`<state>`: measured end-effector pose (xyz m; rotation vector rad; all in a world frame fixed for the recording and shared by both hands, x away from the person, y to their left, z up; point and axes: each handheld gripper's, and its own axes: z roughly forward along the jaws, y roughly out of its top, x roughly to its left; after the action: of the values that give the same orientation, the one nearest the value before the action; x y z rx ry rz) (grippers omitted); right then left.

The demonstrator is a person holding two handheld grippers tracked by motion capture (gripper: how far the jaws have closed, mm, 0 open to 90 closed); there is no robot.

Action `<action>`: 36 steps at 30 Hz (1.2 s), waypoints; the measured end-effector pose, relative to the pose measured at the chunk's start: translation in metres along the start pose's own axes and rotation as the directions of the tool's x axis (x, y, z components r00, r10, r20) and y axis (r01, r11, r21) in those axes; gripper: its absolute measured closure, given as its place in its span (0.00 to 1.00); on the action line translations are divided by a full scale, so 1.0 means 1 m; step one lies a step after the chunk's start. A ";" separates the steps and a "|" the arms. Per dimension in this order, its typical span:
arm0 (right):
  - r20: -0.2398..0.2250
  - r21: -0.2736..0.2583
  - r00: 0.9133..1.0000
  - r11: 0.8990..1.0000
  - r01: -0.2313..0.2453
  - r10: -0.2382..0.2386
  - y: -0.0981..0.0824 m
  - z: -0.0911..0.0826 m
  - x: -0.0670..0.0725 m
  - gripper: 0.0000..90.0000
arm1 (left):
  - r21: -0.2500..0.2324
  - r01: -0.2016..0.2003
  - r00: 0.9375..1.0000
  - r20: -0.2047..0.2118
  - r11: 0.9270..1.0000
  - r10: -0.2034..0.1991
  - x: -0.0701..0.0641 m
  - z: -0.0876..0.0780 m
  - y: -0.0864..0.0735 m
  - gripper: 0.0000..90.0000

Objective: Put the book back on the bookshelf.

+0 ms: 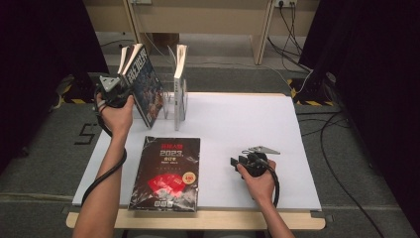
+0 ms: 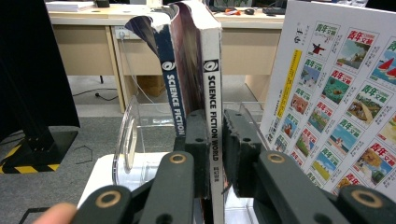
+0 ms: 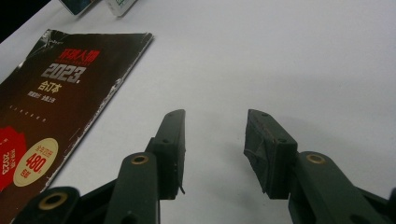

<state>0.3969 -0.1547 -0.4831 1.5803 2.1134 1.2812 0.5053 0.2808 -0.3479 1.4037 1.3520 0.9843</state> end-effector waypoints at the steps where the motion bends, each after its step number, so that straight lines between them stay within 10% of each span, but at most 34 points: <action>1: 0.000 -0.001 1.000 1.000 0.001 -0.001 0.000 0.000 0.000 0.65 | 0.001 -0.004 1.000 -0.001 1.000 0.004 -0.001 0.000 0.000 0.88; 17: 0.002 0.000 1.000 1.000 0.013 -0.013 0.000 0.001 0.001 0.65 | 0.012 0.031 0.999 -0.006 0.999 -0.031 0.007 -0.020 -0.013 0.81; 36: 0.001 0.003 1.000 1.000 0.000 0.000 0.000 0.000 0.000 0.65 | 0.051 0.144 0.989 0.035 0.988 -0.146 0.018 0.011 -0.007 0.66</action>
<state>0.3969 -0.1545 -0.4834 1.5822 2.1153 1.2780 0.5156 0.2976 -0.3589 1.3326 1.4362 0.8301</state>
